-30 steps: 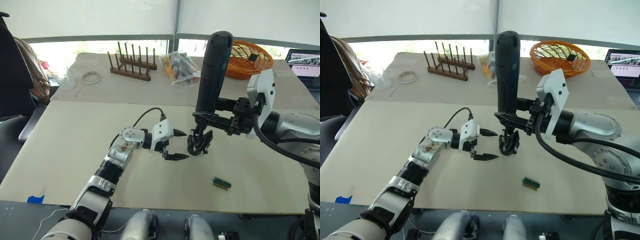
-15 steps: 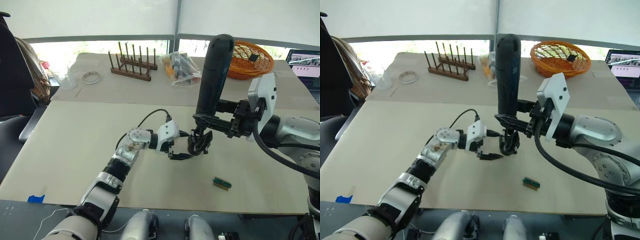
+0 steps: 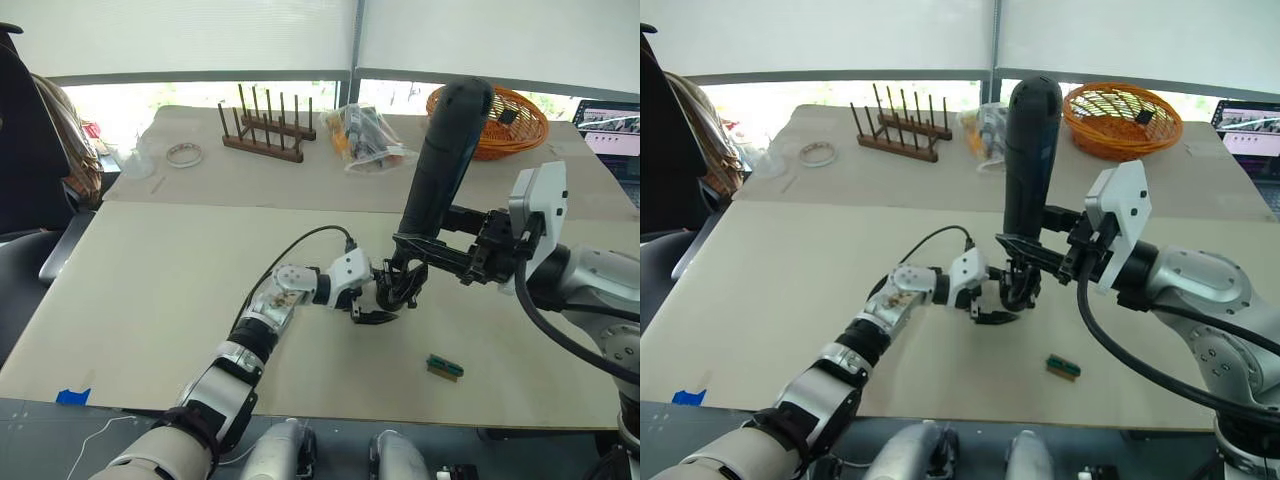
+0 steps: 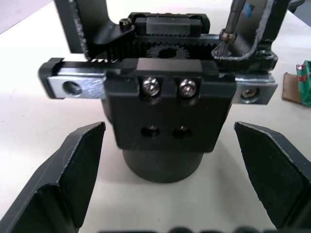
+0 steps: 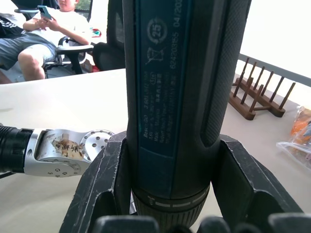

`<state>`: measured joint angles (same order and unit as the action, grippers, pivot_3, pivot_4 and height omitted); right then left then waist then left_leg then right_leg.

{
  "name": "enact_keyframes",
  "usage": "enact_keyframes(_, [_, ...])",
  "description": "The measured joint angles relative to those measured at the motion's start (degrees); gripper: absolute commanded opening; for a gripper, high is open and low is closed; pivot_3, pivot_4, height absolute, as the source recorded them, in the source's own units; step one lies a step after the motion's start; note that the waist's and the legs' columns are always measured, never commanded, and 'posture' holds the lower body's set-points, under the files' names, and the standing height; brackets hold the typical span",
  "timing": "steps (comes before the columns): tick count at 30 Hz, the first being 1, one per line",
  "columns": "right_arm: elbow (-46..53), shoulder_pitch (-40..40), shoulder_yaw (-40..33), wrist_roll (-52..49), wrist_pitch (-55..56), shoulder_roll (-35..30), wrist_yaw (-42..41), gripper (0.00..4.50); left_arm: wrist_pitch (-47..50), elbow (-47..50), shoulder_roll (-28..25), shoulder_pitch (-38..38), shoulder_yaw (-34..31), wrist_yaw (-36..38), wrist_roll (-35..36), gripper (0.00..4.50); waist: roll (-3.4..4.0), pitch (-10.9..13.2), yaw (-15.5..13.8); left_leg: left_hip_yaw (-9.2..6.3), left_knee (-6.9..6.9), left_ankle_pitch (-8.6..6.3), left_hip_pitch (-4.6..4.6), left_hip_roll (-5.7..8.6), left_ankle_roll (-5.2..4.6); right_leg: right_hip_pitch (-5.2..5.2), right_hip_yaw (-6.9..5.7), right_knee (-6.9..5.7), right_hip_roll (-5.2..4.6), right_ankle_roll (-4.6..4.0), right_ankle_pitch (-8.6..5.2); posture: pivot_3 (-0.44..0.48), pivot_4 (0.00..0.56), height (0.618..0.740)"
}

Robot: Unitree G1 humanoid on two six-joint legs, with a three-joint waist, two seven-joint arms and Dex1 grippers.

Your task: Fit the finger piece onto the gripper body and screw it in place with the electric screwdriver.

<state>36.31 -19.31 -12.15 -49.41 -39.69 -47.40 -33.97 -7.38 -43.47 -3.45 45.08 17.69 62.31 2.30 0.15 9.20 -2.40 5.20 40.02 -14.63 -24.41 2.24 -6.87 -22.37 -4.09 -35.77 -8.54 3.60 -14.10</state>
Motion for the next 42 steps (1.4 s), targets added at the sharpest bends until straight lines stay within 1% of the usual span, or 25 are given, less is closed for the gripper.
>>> enact_keyframes(1, [0.3,0.3,-0.1,0.1,0.2,0.0,0.2,1.93,-0.1,-0.3,0.1,0.1,0.0,-0.2,0.0,3.67,0.00,0.0,0.0,0.01,0.00,0.00,0.00,0.00,0.00,0.00,0.00,0.00,0.00,0.00,0.00,0.000,0.150,0.740])
enact_keyframes(4, [1.3,1.7,-0.8,0.3,0.6,0.2,0.5,1.93,-1.8,-2.2,0.4,0.9,-0.1,-1.3,-0.8,2.30,-0.05,0.0,-0.1,-0.01,-0.01,-0.01,0.00,0.01,0.00,0.00,0.00,0.01,-0.02,0.00,0.00,0.000,0.150,0.740])
enact_keyframes(9, [2.1,4.7,-2.2,0.3,1.1,0.7,0.2,1.93,-2.9,-2.7,0.6,1.0,0.0,-1.5,-2.0,2.29,-0.23,-0.1,-0.1,-0.02,-0.01,-0.02,0.04,0.00,-0.01,0.05,-0.01,0.03,-0.05,0.00,0.01,0.000,0.150,0.740])
enact_keyframes(14, [1.6,5.9,-2.0,1.0,2.5,-0.2,-2.8,1.93,-4.3,-4.6,1.1,1.6,-0.1,-1.6,-2.4,2.29,-0.43,-0.3,-0.2,-0.12,-0.04,-0.08,0.17,-0.01,-0.08,0.04,-0.02,0.17,-0.14,0.00,0.01,0.000,0.150,0.740])
enact_keyframes(16, [0.6,5.5,-1.6,1.4,3.0,-0.3,-3.9,1.93,-4.7,-5.3,1.3,2.0,-0.1,-1.7,-2.6,2.29,-0.53,-0.3,-0.3,-0.15,-0.05,-0.16,0.18,-0.02,0.01,0.07,-0.02,0.30,-0.20,0.01,0.08,0.000,0.150,0.740])
enact_keyframes(17, [-0.2,4.9,-1.1,1.7,3.1,-0.3,-4.6,1.93,-4.8,-5.9,1.4,2.2,-0.1,-1.7,-2.6,2.29,-0.55,-0.4,-0.2,-0.14,-0.05,-0.34,0.18,-0.02,0.32,0.08,-0.03,0.39,-0.20,0.06,0.17,0.000,0.150,0.740])
enact_keyframes(20, [-2.1,3.2,0.2,2.2,3.3,-0.4,-5.9,1.93,-4.9,-7.0,1.7,2.7,-0.2,-1.7,-2.7,2.29,-0.57,-0.4,-0.3,-0.15,-0.04,-0.39,0.18,-0.04,0.28,0.13,-0.19,0.69,-0.11,0.19,0.43,0.000,0.150,0.740])
enact_keyframes(25, [-5.0,0.4,2.8,3.8,3.2,-1.2,-7.2,1.92,-4.9,-8.2,1.9,3.3,-0.3,-1.9,-2.9,2.29,-0.66,-0.6,-0.2,-0.10,0.00,-0.48,0.17,0.04,0.16,0.16,-0.18,0.78,-0.12,0.34,0.58,0.000,0.150,0.740])
enact_keyframes(29, [-6.7,-0.1,3.2,4.2,3.2,-1.3,-7.2,1.92,-4.9,-8.7,1.8,3.3,-0.3,-2.3,-3.4,2.29,-1.11,-1.0,-0.3,-0.11,0.00,-0.50,0.18,0.02,0.21,0.17,-0.19,0.80,-0.30,0.34,0.58,0.000,0.150,0.740])
enact_keyframes(36, [-7.6,-0.2,3.4,4.2,3.2,-1.2,-7.7,1.92,-4.9,-8.8,1.6,3.2,-0.3,-2.3,-3.9,2.29,-1.32,-1.3,-0.2,-0.11,-0.03,-0.53,0.18,0.01,0.25,0.15,-0.20,0.81,-0.33,0.34,0.59,0.000,0.150,0.740])
enact_keyframes(42, [-7.7,-0.2,3.6,4.7,3.4,0.0,-7.6,1.92,-4.9,-8.8,1.5,3.2,-0.3,-2.3,-4.0,2.29,-1.37,-1.4,-0.1,-0.09,-0.05,-0.53,0.19,-0.01,0.27,0.14,-0.19,0.81,-0.34,0.34,0.59,0.000,0.150,0.740])
